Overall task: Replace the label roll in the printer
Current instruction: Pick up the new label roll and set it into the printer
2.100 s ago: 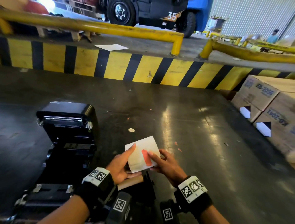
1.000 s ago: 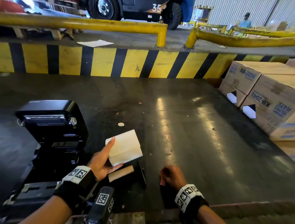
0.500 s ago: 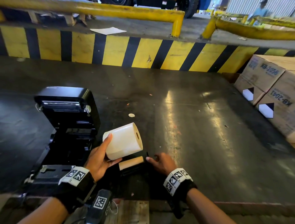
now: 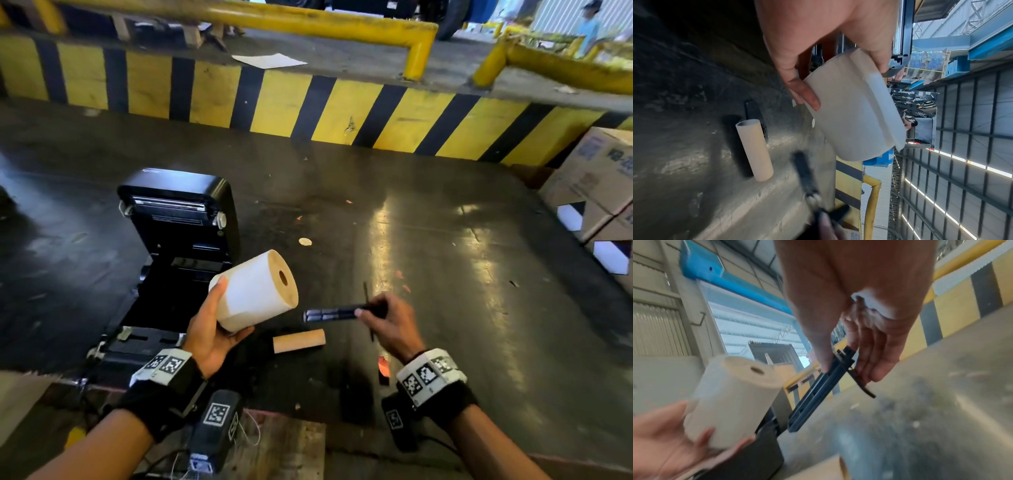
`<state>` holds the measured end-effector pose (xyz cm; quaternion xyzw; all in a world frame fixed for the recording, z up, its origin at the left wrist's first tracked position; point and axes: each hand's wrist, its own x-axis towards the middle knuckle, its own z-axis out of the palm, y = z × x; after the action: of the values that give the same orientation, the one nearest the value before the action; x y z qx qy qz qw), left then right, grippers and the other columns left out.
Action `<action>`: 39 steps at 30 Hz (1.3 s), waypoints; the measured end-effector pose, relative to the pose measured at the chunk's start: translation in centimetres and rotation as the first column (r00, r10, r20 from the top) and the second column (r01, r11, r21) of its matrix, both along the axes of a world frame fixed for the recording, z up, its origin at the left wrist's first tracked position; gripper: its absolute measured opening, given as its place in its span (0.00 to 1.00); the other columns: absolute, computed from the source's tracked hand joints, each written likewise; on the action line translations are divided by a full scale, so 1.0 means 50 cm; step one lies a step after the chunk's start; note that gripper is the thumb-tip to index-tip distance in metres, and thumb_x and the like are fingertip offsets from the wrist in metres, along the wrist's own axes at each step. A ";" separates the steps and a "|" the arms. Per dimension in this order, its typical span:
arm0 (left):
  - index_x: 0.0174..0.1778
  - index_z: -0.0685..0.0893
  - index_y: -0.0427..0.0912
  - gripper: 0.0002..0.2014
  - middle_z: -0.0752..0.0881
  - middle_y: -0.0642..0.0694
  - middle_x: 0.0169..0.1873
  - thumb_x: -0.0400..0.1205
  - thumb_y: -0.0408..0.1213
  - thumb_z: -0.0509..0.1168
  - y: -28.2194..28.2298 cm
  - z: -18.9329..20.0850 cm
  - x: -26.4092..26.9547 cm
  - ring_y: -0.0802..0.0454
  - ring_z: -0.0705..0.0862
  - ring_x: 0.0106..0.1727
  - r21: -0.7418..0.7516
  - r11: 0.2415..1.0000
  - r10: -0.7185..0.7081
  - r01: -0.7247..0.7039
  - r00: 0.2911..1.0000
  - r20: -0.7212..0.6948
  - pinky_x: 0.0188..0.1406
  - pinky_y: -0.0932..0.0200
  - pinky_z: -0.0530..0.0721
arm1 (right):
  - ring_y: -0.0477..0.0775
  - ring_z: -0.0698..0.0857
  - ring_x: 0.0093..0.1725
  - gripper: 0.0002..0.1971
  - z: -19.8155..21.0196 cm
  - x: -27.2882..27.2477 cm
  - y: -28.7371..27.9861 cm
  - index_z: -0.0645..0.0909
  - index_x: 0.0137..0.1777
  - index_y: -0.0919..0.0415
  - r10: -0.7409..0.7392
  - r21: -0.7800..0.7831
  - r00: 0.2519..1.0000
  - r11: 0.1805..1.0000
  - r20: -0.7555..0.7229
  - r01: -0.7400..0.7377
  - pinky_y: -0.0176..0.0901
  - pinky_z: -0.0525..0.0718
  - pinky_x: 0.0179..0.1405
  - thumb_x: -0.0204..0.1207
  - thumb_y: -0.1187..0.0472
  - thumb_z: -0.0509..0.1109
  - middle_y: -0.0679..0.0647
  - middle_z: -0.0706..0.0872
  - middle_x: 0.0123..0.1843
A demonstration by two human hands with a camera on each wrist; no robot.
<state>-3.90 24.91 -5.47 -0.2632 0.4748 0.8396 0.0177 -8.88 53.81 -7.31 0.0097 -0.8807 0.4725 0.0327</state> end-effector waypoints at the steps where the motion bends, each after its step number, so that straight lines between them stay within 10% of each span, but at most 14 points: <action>1: 0.62 0.76 0.58 0.26 0.80 0.42 0.67 0.69 0.59 0.68 0.001 0.002 -0.001 0.39 0.79 0.65 0.010 1.000 0.002 -0.002 1.000 -0.006 0.53 0.44 0.83 | 0.52 0.78 0.31 0.12 0.019 -0.009 0.013 0.77 0.38 0.60 -0.062 -0.041 0.997 0.997 -0.035 0.060 0.29 0.76 0.29 0.68 0.59 0.79 0.51 0.78 0.31; 6: 0.69 0.73 0.58 0.28 0.80 0.43 0.67 0.73 0.58 0.66 0.014 0.010 -0.012 0.39 0.79 0.65 0.009 1.000 -0.017 0.017 1.000 -0.016 0.45 0.46 0.83 | 0.72 0.86 0.43 0.19 0.075 -0.018 0.010 0.78 0.45 0.70 -0.077 -0.366 0.995 0.926 0.066 0.096 0.68 0.88 0.45 0.67 0.54 0.79 0.63 0.82 0.40; 12: 0.71 0.71 0.56 0.40 0.79 0.41 0.66 0.61 0.60 0.70 0.034 0.023 -0.018 0.37 0.78 0.66 -0.025 0.997 -0.074 0.073 0.996 -0.040 0.46 0.43 0.84 | 0.53 0.80 0.35 0.10 0.089 0.000 -0.018 0.77 0.39 0.64 0.016 -0.273 1.000 0.962 0.007 -0.013 0.65 0.87 0.43 0.72 0.60 0.76 0.50 0.77 0.32; 15: 0.70 0.71 0.52 0.40 0.81 0.40 0.65 0.61 0.60 0.70 0.034 0.036 -0.026 0.38 0.80 0.64 -0.090 0.993 -0.082 0.077 0.995 -0.054 0.49 0.40 0.84 | 0.41 0.81 0.32 0.10 0.114 0.004 -0.012 0.78 0.45 0.63 0.041 -0.175 0.988 0.982 -0.151 -0.067 0.36 0.83 0.32 0.72 0.61 0.76 0.50 0.81 0.35; 20: 0.67 0.74 0.49 0.39 0.81 0.39 0.63 0.60 0.59 0.71 0.046 0.061 -0.039 0.39 0.81 0.62 -0.203 0.973 -0.125 0.107 0.989 -0.080 0.53 0.35 0.86 | 0.45 0.86 0.42 0.12 0.141 0.010 -0.042 0.77 0.51 0.55 0.146 0.067 0.941 0.989 -0.304 -0.132 0.37 0.86 0.39 0.71 0.56 0.76 0.46 0.86 0.43; 30: 0.57 0.81 0.48 0.33 0.83 0.38 0.59 0.58 0.59 0.72 0.095 0.069 -0.032 0.39 0.82 0.60 -0.178 0.969 -0.175 0.169 0.984 -0.017 0.54 0.34 0.85 | 0.32 0.83 0.52 0.18 0.116 0.045 -0.086 0.72 0.69 0.47 0.230 -0.152 0.953 0.953 -0.196 -0.261 0.20 0.79 0.47 0.80 0.61 0.65 0.47 0.83 0.56; 39: 0.64 0.79 0.46 0.45 0.84 0.38 0.58 0.51 0.64 0.75 0.127 0.073 -0.045 0.39 0.84 0.58 -0.275 0.937 -0.221 0.214 0.975 0.006 0.53 0.34 0.87 | 0.45 0.74 0.71 0.41 0.100 0.047 -0.124 0.50 0.81 0.43 0.197 -0.427 0.980 0.890 0.041 -0.161 0.45 0.73 0.73 0.71 0.31 0.57 0.45 0.69 0.77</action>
<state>-6.17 31.28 -1.80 -0.1984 0.6129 0.7618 0.0679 -6.52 47.62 -2.30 0.0638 -0.7540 0.6522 -0.0461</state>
